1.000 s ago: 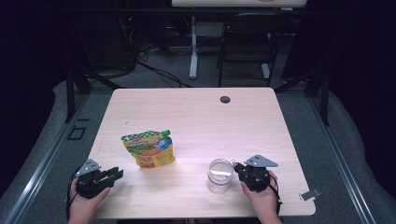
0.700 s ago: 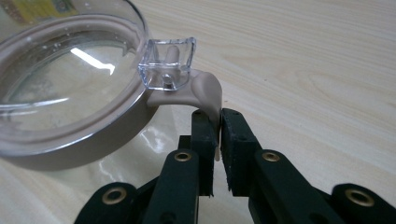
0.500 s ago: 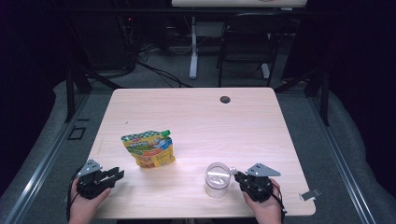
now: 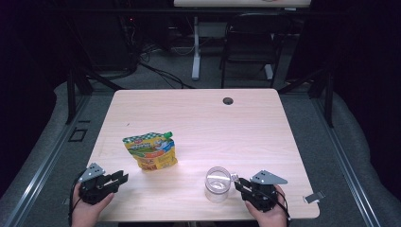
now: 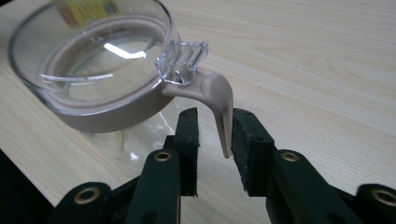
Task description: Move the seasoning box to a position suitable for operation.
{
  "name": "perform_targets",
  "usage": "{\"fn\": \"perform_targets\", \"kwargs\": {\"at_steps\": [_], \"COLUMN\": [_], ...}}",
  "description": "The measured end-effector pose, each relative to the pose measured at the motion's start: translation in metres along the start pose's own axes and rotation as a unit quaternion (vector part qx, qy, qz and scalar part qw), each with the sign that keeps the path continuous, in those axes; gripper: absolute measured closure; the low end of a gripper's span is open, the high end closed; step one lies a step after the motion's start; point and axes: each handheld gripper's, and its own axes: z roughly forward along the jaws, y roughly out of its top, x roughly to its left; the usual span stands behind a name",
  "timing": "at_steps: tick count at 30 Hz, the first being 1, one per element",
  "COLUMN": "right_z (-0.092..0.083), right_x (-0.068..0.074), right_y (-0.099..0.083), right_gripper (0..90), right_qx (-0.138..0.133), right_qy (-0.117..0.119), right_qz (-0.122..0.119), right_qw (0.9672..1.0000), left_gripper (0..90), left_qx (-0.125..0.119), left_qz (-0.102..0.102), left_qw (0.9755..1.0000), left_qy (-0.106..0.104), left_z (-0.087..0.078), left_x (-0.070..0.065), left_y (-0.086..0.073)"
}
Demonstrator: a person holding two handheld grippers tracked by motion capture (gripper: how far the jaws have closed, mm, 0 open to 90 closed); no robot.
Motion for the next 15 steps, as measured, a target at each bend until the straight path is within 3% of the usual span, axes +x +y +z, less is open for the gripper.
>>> {"fn": "perform_targets", "kwargs": {"at_steps": [2, 5, 8, 11, 15], "right_z": [-0.006, -0.012, -0.017, -0.021, -0.021], "right_x": [0.000, 0.002, 0.002, -0.002, -0.006], "right_y": [0.001, 0.002, 0.003, 0.005, 0.010], "right_gripper": [70.2, 69.1, 66.6, 62.1, 62.2], "right_qx": [-0.009, -0.018, -0.026, -0.035, -0.022], "right_qy": [0.008, 0.012, -0.003, -0.013, -0.013], "right_qz": [0.009, 0.016, 0.009, 0.021, 0.039], "right_qw": [0.9999, 0.9996, 0.9996, 0.9991, 0.9989], "left_gripper": [69.5, 69.6, 69.3, 68.6, 67.8], "left_qx": [-0.001, 0.001, -0.006, -0.013, -0.013], "left_qz": [-0.002, 0.011, 0.020, 0.024, 0.033], "left_qw": [1.0000, 0.9999, 0.9997, 0.9995, 0.9991], "left_qy": [-0.003, -0.007, -0.012, -0.014, -0.021], "left_z": [0.000, 0.000, -0.001, -0.002, 0.001], "left_x": [-0.002, -0.012, -0.018, -0.025, -0.036], "left_y": [0.001, 0.004, 0.006, 0.009, 0.014]}}
